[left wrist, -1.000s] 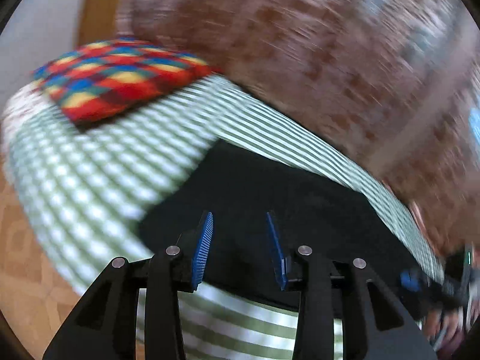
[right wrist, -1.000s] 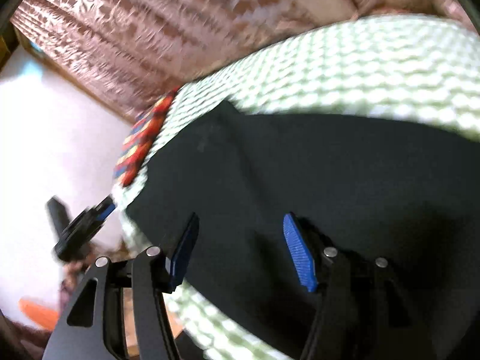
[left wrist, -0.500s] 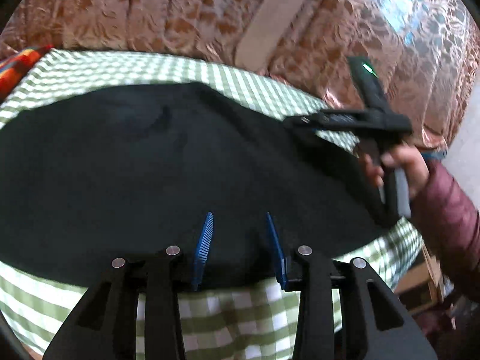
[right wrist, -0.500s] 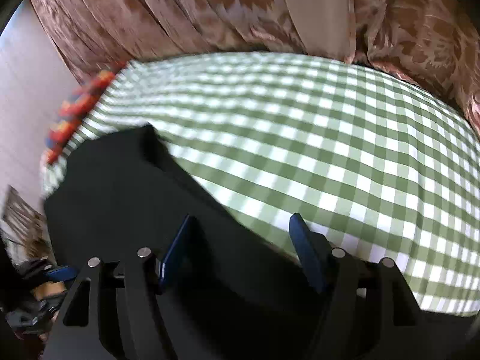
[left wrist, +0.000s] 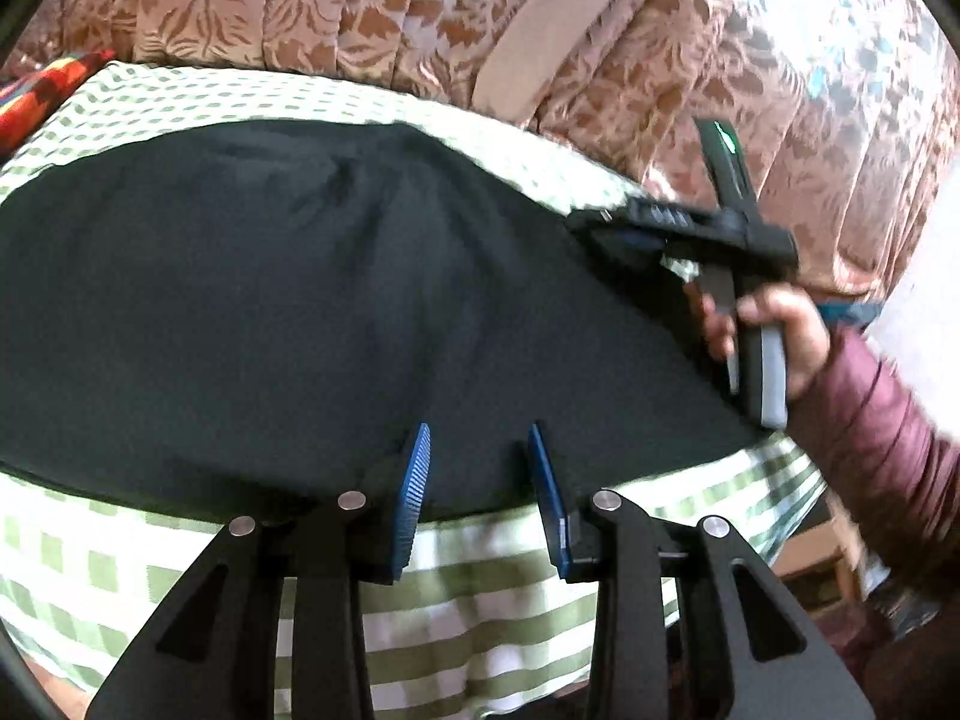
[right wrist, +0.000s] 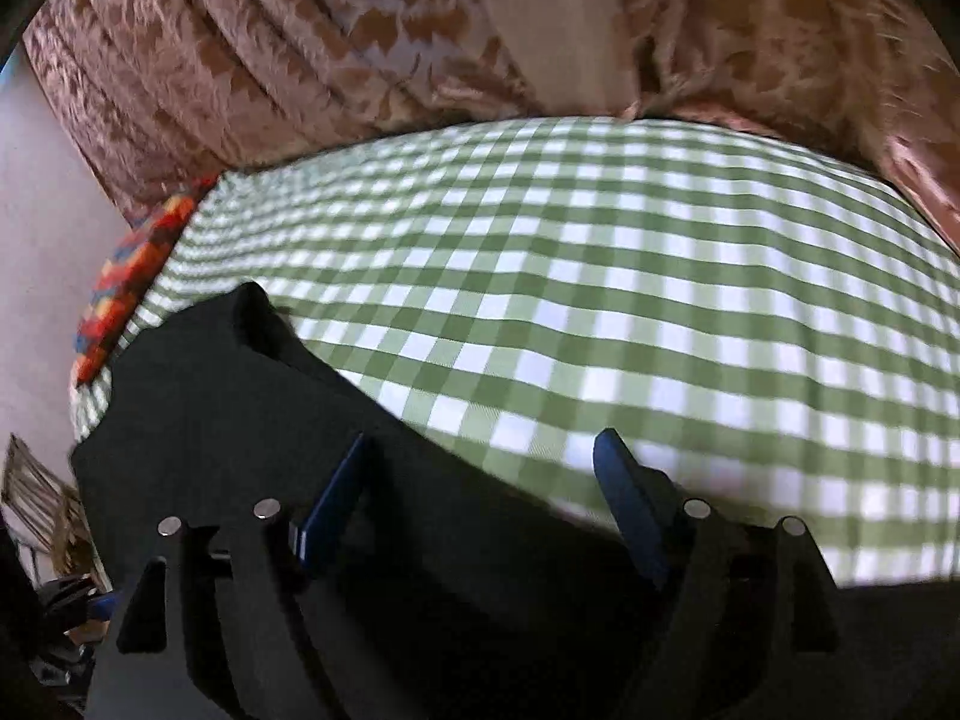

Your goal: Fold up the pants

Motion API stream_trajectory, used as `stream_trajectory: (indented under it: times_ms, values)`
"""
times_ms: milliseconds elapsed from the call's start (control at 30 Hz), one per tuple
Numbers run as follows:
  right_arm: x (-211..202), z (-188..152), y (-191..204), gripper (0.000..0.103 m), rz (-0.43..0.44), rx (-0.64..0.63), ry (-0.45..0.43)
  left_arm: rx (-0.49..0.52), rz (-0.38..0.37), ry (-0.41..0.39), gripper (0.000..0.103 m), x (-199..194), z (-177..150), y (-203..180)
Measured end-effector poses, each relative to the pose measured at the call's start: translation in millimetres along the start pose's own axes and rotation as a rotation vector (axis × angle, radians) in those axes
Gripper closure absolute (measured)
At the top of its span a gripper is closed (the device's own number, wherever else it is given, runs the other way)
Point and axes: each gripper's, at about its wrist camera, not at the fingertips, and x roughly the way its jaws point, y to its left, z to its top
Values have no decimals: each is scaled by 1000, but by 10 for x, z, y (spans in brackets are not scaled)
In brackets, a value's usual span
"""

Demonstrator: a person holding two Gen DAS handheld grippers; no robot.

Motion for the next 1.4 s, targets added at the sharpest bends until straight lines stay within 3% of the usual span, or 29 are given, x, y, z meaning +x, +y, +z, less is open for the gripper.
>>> stream_trajectory:
  times_ms: [133, 300, 433, 500, 667, 900, 1000, 1067, 1200, 1400]
  values:
    - [-414, -218, -34, 27, 22, 21, -36, 35, 6, -20, 70, 8, 58, -106]
    - [-776, -673, -76, 27, 21, 27, -2, 76, 0, -21, 70, 97, 108, -254]
    - [-1047, -1097, -273, 46, -18, 83, 21, 104, 3, 16, 70, 207, 50, -327]
    - [-1141, -1266, -368, 47, -45, 94, 36, 123, 41, 59, 70, 297, -25, -321]
    - [-1331, -1564, -568, 52, -34, 140, -1, 121, 53, 60, 70, 291, -110, -287]
    - [-1803, -1705, -1078, 51, 84, 401, -126, 99, 23, 37, 70, 195, 23, -370]
    - [-2167, -1870, -1560, 51, 65, 586, -235, 97, -1, 17, 70, 182, 82, -459]
    - [-2375, -1993, -1818, 62, 34, 685, -303, 108, -9, 16, 70, 213, 108, -530]
    - [-2712, -2215, -2383, 58, -42, 920, -429, 145, -16, 36, 70, 316, 124, -684]
    - [-2838, -2167, -2702, 55, -94, 1026, -471, 168, 2, 69, 70, 412, 87, -742]
